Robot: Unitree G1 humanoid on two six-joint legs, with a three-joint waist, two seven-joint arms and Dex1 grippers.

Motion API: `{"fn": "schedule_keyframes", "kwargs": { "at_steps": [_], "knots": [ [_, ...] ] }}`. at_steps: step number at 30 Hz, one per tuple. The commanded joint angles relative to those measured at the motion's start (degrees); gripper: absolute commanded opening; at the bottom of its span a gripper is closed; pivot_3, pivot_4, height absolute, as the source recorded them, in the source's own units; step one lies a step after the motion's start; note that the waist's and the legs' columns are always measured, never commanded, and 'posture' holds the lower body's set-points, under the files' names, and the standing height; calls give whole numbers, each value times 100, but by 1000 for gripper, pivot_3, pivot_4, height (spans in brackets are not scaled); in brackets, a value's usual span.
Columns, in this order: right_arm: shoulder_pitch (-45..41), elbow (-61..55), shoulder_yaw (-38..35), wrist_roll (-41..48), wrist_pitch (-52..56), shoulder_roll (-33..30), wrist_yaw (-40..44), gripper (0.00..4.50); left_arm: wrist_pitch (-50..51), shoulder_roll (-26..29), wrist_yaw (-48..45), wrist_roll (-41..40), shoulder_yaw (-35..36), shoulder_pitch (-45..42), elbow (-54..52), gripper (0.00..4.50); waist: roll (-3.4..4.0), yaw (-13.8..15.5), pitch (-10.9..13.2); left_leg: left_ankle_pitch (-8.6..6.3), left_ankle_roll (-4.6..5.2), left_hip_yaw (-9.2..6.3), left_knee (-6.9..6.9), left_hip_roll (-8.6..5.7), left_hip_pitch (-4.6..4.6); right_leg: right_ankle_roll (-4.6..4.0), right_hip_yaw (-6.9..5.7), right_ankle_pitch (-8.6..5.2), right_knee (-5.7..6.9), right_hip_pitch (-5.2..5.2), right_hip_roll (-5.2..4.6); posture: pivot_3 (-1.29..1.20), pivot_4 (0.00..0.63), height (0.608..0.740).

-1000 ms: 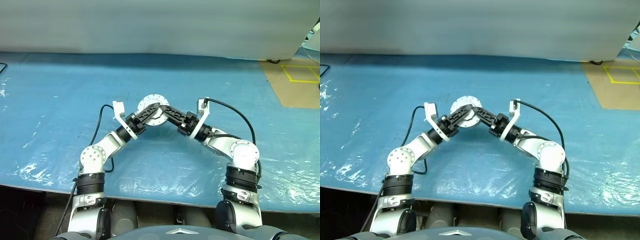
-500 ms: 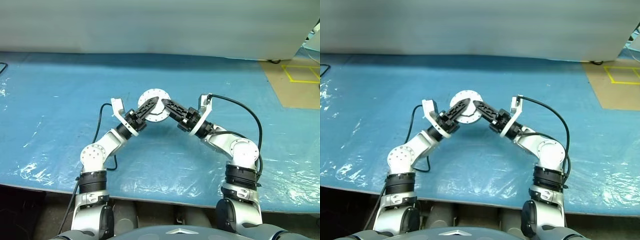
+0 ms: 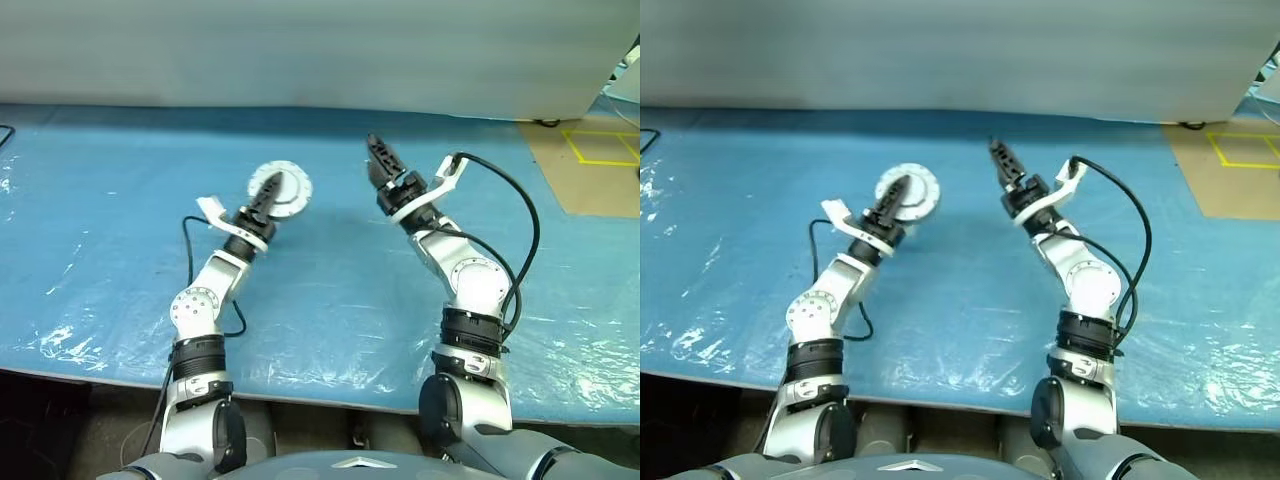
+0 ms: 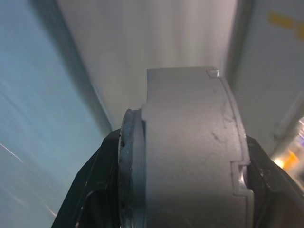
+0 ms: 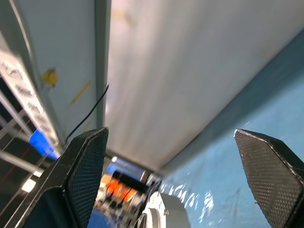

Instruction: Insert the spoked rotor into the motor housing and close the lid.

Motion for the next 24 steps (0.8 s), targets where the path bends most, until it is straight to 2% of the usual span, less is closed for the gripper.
{"fn": "schedule_keyframes", "kwargs": {
  "at_steps": [1, 7, 16, 20, 22, 24],
  "knots": [
    [-110, -73, 81, -13, -175, -36, 119, 4474, -1283, 253, 225, 560, 471, -340, 532, 2541, 0, -12, 0, 0, 0, 0, -1, 1, -1, 0, 0, 0, -2, -1, 2, 0, 150, 740],
    [-9, -202, 358, -63, -106, -32, 301, 4474, -2057, 703, 76, 1056, 734, -466, 1426, 2541, -27, 45, 15, 0, 0, -13, -6, -2, -17, 1, -19, 1, -11, -1, 0, 0, 150, 740],
    [94, -228, 573, -135, -128, -99, 394, 4474, -2548, 829, 112, 1429, 774, -434, 1773, 2541, -41, 73, 20, 0, 0, -21, 18, 3, -25, -1, -36, 2, 8, 1, -7, 0, 150, 740],
    [124, -227, 629, -202, -156, -121, 423, 4500, -2841, 830, 215, 1637, 804, -435, 1870, 3730, -41, 71, 20, 0, 0, -21, 20, 4, -17, -1, -33, 2, 19, 2, -7, 0, 150, 740],
    [145, -234, 651, -237, -161, -128, 438, 4500, -3107, 871, 410, 1780, 888, -487, 2026, 4471, -41, 60, 20, 0, 0, -20, 20, 3, -8, -1, -30, 2, 21, 8, -7, 0, 150, 740],
    [172, -249, 690, -280, -152, -143, 459, 4500, -3510, 998, 548, 2066, 909, -520, 2235, 4471, -41, 37, 20, 0, 0, -20, 21, 3, 5, -1, -28, 2, 23, 19, -7, 0, 150, 740]
  ]
}}
